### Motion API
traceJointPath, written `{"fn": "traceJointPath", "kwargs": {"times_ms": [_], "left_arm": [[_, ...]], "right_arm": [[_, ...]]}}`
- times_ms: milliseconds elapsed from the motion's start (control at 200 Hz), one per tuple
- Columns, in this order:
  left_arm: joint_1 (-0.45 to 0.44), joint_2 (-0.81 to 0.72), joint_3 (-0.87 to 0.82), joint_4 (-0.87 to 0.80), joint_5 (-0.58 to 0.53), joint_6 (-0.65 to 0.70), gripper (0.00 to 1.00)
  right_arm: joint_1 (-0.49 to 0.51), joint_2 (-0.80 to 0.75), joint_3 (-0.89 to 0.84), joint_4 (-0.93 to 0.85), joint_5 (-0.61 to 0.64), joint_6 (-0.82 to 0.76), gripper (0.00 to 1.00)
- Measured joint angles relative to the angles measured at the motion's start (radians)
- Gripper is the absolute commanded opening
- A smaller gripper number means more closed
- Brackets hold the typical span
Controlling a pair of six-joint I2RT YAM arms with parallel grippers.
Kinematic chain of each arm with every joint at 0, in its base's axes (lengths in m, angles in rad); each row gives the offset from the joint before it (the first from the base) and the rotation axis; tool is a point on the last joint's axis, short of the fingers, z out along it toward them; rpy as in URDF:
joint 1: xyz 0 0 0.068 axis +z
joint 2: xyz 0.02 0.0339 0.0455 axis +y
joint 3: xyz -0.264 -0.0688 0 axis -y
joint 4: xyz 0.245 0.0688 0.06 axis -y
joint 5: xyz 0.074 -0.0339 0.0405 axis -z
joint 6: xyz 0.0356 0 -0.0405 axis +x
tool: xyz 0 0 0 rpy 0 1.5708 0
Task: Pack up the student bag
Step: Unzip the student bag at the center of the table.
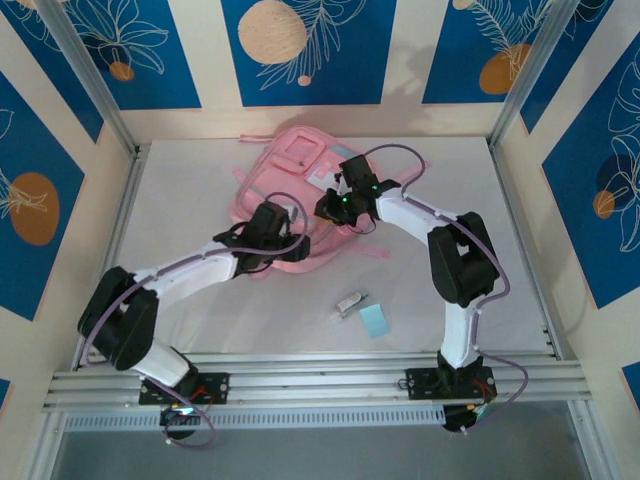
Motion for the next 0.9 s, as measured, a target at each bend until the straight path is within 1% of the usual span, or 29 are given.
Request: {"fn": "traceJointPath", "kwargs": {"times_ms": [105,235,340,435,465,545,730,810,895], "left_arm": [[-0.029,0.082,0.091,-0.056,-0.052,0.020,0.55],[-0.040,0.166,0.192,-0.126,-0.109,0.039,0.48],[-0.041,0.217,0.239,-0.185,-0.144,0.044,0.33],[-0.042,0.240,0.247,-0.206,-0.170,0.056,0.25],[-0.042,0.243,0.247,-0.208,-0.176,0.056,0.20],[-0.042,0.244,0.247,-0.211,-0.184,0.058,0.00],[-0.039,0.234,0.233,-0.196,-0.177,0.068,0.00],[-0.016,0.201,0.207,-0.180,-0.121,0.076,0.00],[0.022,0.159,0.190,-0.201,-0.063,0.099,0.00]], "right_arm": [[-0.003,0.000,0.000,0.016,-0.024,0.042,0.00],[-0.002,0.000,-0.012,0.052,-0.037,0.073,0.00],[-0.003,0.000,-0.025,0.079,-0.040,0.090,0.00],[-0.003,0.000,-0.034,0.088,-0.045,0.099,0.00],[-0.003,0.000,-0.035,0.090,-0.047,0.100,0.00],[-0.005,0.000,-0.038,0.100,-0.053,0.107,0.00],[-0.018,0.000,-0.047,0.115,-0.074,0.101,0.00],[-0.031,0.000,-0.056,0.125,-0.100,0.078,0.00],[-0.044,0.000,-0.063,0.139,-0.127,0.047,0.00]]}}
